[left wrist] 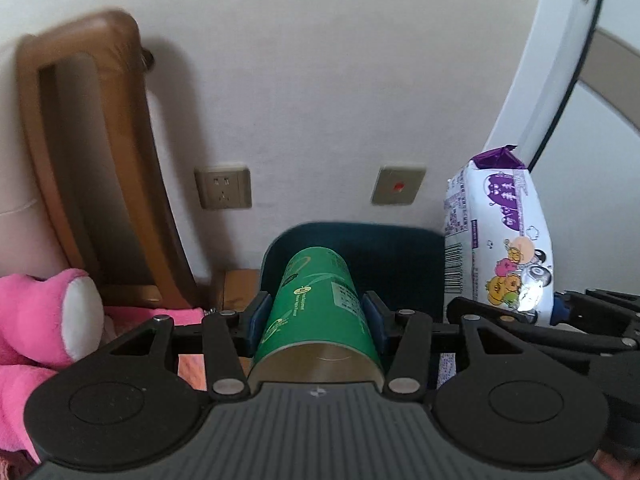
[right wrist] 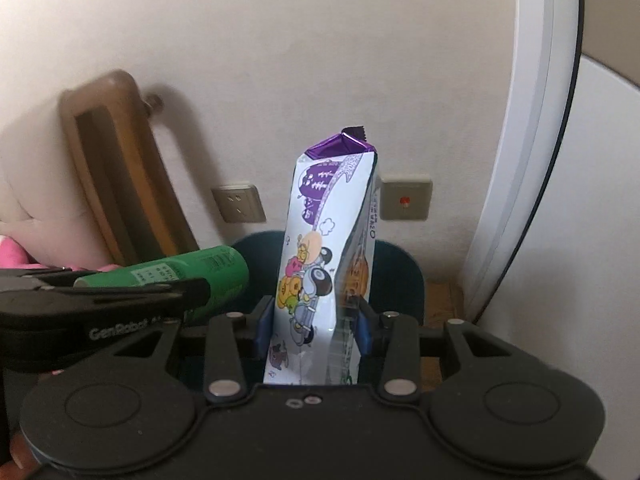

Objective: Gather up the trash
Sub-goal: 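Carry the cup and snack bag over the teal bin and open both tools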

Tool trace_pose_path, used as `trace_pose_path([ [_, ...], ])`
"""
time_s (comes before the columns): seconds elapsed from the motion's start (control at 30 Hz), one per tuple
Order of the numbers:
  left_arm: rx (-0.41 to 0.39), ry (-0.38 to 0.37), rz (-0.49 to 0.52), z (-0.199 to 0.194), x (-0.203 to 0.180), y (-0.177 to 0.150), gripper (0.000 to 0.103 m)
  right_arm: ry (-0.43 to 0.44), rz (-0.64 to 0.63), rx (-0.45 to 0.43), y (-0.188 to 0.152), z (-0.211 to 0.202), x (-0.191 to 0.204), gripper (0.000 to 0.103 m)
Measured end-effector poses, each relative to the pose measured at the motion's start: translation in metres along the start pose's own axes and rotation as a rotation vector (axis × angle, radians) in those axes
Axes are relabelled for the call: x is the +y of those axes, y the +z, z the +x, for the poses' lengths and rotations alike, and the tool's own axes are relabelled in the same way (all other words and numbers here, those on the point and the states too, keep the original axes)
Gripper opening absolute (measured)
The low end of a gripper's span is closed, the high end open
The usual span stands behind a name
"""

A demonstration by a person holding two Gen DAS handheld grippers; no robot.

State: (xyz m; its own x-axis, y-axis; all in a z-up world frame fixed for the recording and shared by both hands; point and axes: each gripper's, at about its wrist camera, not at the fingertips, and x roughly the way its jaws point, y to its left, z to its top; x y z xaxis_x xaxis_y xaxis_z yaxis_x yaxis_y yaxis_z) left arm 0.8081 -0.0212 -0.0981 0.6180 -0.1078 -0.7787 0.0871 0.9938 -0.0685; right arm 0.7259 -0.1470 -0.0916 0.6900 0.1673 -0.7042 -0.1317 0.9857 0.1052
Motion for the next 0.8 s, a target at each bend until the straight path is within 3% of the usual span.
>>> trace_pose_path([
  [0.3, 0.103, -0.003, 0.023, 0.055, -0.002, -0.001, 0.049, -0.046, 0.05, 0.099, -0.015, 0.046, -0.014, 0.039],
  [0.7, 0.237, -0.002, 0.125, 0.105, -0.014, -0.016, 0.049, -0.076, 0.032, 0.201, -0.03, 0.064, -0.027, 0.041],
  [0.8, 0.235, 0.01, 0.173, 0.107, -0.019, -0.019, 0.049, -0.084, 0.024, 0.221, -0.036, 0.066, -0.028, 0.042],
])
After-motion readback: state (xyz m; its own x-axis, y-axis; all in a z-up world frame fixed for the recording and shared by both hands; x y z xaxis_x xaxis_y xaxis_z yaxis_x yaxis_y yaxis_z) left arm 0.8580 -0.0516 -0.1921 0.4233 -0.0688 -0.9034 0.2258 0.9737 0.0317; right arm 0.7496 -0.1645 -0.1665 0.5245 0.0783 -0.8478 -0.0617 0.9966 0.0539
